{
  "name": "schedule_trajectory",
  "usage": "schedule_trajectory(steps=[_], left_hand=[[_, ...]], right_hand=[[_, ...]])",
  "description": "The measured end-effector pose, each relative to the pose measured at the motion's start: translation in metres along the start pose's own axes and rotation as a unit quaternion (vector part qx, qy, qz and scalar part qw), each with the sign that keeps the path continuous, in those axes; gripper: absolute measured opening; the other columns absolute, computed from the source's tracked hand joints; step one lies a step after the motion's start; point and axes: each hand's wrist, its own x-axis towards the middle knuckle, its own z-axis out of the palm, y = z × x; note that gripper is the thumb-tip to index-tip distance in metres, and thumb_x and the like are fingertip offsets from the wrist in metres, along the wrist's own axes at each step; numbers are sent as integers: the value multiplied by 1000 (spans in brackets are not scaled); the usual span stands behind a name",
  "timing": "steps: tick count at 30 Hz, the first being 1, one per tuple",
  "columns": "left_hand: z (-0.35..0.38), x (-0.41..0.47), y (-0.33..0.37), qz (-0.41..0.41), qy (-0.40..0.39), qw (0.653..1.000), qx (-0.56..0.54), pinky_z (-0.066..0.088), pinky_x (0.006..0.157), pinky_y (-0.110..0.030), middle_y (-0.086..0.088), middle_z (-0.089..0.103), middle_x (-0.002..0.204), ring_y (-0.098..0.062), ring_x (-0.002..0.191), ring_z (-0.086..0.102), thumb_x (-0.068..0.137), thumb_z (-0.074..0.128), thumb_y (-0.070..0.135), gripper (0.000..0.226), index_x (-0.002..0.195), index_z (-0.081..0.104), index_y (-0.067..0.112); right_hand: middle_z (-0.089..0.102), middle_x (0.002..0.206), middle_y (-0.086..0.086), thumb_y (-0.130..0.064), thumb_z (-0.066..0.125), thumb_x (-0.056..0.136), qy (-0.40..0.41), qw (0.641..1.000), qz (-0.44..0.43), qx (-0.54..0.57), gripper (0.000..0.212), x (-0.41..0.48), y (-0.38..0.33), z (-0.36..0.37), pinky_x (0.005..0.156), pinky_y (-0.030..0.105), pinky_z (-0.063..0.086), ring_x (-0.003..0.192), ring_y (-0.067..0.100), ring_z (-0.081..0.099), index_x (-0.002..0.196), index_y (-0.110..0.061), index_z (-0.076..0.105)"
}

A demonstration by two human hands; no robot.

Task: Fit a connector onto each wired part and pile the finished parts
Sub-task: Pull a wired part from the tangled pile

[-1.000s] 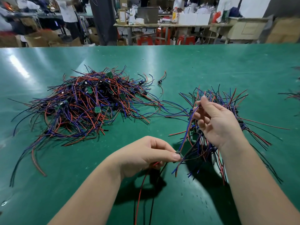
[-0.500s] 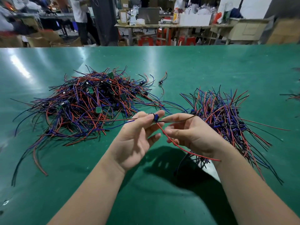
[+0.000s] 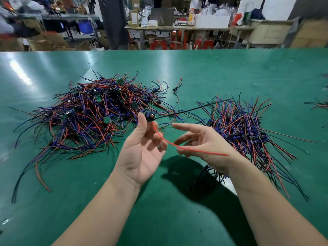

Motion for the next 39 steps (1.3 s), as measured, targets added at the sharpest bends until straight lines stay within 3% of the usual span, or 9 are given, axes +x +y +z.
schedule_trajectory(steps=[5, 10, 12, 16, 19, 23, 27, 34, 39], left_hand=[[2, 0, -6, 6, -14, 1000, 17, 38, 76, -25, 5, 56, 73, -13, 76, 51, 53, 75, 36, 39, 84, 57, 20], [4, -6, -17, 86, -60, 985, 135, 42, 60, -16, 6, 63, 66, -4, 55, 51, 56, 85, 20, 23, 62, 62, 22], [3, -8, -21, 143, -80, 968, 192, 45, 60, -14, 7, 64, 64, -3, 56, 56, 57, 83, 5, 27, 60, 62, 22], [6, -13, -22, 201, -166, 905, 337, 50, 70, -13, 7, 73, 75, -2, 70, 66, 70, 75, 7, 17, 78, 71, 22], [4, -10, -15, 217, -126, 881, 401, 51, 68, -16, 1, 74, 78, -7, 68, 65, 82, 70, 14, 17, 97, 70, 22], [6, -9, -7, 101, -76, 923, 364, 53, 54, -21, -7, 73, 73, -12, 58, 66, 64, 67, 46, 36, 81, 75, 15], [3, -9, -18, 58, -40, 903, 424, 55, 55, -22, -11, 72, 70, -12, 56, 62, 68, 77, 25, 16, 73, 74, 9], [1, -7, -19, -38, -66, 884, 461, 54, 54, -23, -10, 71, 69, -14, 57, 66, 77, 76, 11, 8, 78, 71, 5], [0, -11, -18, -97, -108, 858, 492, 51, 53, -19, -8, 70, 64, -12, 54, 65, 75, 78, 13, 10, 70, 70, 11]], right_hand=[[67, 77, -2, 7, 75, 64, -39, 985, -88, 143, 61, 2, 0, 22, 64, 15, 50, 72, 8, 65, 116, -24, 64], [69, 71, 2, -20, 86, 49, -10, 936, -53, 348, 37, 3, -5, 17, 57, 15, 51, 57, 7, 62, 84, -12, 77], [67, 69, 1, -23, 88, 46, 17, 928, -51, 369, 36, 2, -5, 13, 56, 15, 51, 54, 6, 60, 79, -12, 77], [65, 69, 2, -27, 94, 41, 26, 921, -49, 386, 40, 3, -9, 3, 51, 14, 51, 52, 5, 56, 73, -13, 75], [62, 67, 0, -29, 93, 47, 4, 924, -48, 379, 37, -1, -11, -9, 47, 13, 43, 50, 4, 52, 75, -13, 75], [60, 61, -1, -20, 70, 70, 23, 962, -21, 272, 11, -2, -11, -8, 44, 11, 43, 44, 2, 49, 76, -12, 76], [60, 57, 1, -12, 69, 72, 94, 985, 47, 136, 7, 3, -1, 5, 45, 13, 40, 41, 5, 49, 78, -9, 71], [60, 64, 4, -6, 65, 85, 274, 951, 63, 130, 6, 5, -6, -26, 43, 14, 42, 43, 5, 54, 86, 0, 65], [68, 62, -2, -9, 66, 86, 337, 934, 33, 111, 8, 2, -8, -35, 44, 14, 38, 52, 6, 60, 80, -13, 70]])
